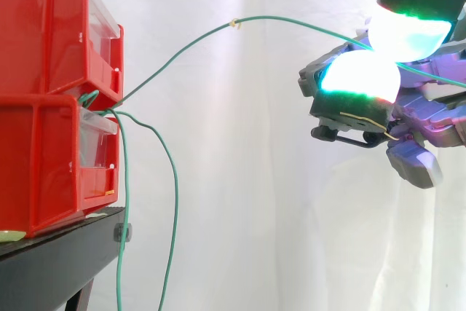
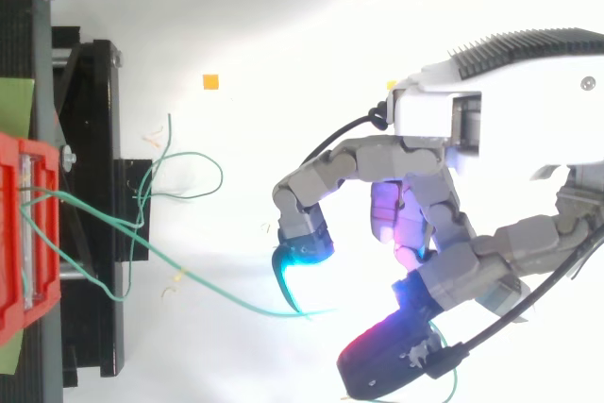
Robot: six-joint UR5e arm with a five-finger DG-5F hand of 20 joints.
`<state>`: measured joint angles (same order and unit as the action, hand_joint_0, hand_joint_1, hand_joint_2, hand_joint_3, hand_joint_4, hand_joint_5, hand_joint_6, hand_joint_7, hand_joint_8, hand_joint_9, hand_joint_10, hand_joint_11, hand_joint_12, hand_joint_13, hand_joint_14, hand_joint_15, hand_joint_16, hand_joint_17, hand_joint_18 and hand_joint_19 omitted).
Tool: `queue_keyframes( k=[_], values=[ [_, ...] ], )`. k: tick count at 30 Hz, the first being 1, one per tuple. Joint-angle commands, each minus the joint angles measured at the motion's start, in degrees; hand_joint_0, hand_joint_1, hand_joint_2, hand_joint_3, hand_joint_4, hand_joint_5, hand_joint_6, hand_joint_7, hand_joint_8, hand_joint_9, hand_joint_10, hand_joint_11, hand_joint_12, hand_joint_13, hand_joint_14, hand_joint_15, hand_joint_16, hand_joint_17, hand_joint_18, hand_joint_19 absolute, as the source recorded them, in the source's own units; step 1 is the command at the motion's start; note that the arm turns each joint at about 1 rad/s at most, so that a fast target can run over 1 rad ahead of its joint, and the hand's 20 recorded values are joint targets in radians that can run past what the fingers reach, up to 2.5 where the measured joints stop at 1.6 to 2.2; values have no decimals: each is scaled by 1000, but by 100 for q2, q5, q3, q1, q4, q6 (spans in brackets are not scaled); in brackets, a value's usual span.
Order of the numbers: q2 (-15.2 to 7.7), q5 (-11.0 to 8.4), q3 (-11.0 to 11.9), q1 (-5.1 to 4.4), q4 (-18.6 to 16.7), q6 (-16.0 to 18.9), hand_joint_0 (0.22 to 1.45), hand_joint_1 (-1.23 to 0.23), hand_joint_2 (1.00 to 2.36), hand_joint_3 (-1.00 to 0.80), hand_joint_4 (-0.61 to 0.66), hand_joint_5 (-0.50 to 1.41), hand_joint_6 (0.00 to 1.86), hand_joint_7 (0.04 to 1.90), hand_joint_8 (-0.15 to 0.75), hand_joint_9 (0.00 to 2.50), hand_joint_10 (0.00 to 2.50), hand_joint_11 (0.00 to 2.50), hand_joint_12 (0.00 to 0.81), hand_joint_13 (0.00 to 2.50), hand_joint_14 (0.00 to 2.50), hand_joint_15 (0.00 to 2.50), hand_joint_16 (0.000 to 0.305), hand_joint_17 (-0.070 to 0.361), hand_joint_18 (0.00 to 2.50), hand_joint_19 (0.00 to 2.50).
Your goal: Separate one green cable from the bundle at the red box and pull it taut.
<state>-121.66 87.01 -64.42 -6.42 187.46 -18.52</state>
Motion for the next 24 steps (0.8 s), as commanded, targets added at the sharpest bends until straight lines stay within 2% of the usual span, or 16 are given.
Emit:
queue_keyframes(
  k=[1, 24],
  values=[
    [2, 0, 0, 0, 1, -3, 737, -774, 1018, -184, 87, 135, 504, 1372, 147, 1955, 22, 653, 313, 1449, 28, 815, 35, 79, 933, 665],
    [-6, 0, 0, 0, 1, 6, 735, -776, 1018, -182, 85, 135, 504, 1368, 142, 1955, 22, 657, 310, 1444, 26, 811, 35, 79, 911, 657]
  ],
)
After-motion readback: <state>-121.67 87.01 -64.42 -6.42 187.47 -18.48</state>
